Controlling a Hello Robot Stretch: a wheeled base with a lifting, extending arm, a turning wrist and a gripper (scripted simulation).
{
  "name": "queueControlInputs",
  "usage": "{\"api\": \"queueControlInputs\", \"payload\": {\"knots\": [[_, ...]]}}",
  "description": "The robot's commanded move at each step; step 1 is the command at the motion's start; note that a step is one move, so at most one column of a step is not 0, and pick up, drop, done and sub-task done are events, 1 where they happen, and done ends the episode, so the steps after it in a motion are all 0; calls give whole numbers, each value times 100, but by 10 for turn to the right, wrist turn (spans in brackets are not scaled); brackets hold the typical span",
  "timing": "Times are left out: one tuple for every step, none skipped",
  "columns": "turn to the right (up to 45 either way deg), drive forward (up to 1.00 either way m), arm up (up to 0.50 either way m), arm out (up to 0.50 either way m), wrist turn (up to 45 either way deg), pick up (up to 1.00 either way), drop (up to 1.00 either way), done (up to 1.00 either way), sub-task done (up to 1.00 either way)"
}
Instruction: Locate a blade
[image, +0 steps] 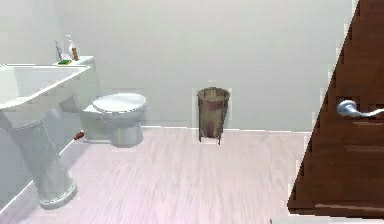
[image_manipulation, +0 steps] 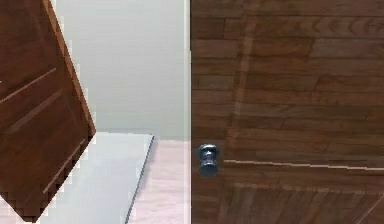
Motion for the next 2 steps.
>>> {"api": "queueControlInputs", "payload": {"knots": [[0, 15, 0, 0, 0, 0, 0, 0, 0], [180, 0, 0, 0, 0, 0, 0, 0, 0]]}}
